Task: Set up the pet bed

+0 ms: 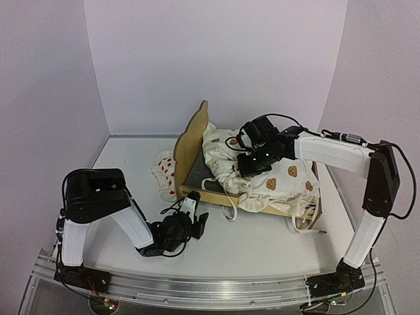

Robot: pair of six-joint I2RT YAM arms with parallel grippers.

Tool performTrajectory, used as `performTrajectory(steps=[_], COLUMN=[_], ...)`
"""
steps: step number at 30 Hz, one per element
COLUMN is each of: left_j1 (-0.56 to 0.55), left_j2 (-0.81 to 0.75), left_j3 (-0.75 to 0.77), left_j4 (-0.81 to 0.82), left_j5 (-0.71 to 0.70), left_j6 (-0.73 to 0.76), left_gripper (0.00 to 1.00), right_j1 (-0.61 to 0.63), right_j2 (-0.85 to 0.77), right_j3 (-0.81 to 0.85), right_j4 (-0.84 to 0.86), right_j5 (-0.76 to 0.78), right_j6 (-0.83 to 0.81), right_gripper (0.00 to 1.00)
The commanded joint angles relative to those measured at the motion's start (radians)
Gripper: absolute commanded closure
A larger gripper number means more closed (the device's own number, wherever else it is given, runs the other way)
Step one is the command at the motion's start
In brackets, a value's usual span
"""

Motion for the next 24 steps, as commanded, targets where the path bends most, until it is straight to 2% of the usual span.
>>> performTrajectory(steps=[1, 10, 24], left_j1=[0.014, 0.022, 0.037], left_j2=[0.078, 0.224, 0.300], left_j3=[0.045, 0.114, 0.239], left_j4=[0.177, 0.439, 0.388], left_j5=[-0.037, -0.087, -0.108], left_j6=[0.042, 0.146, 0.153], left_gripper=[0.44, 0.44, 0.60], right_j1=[-0.005, -0.005, -0.005], right_j2=[0.017, 0.008, 0.009], right_j3=[0.018, 0.001, 0.001], right_j4=[-0.022, -0.020, -0.010], right_j5=[-0.001, 0.000, -0.023], right_j6=[0.010, 0.000, 0.005], right_gripper=[1.00, 1.00, 1.00])
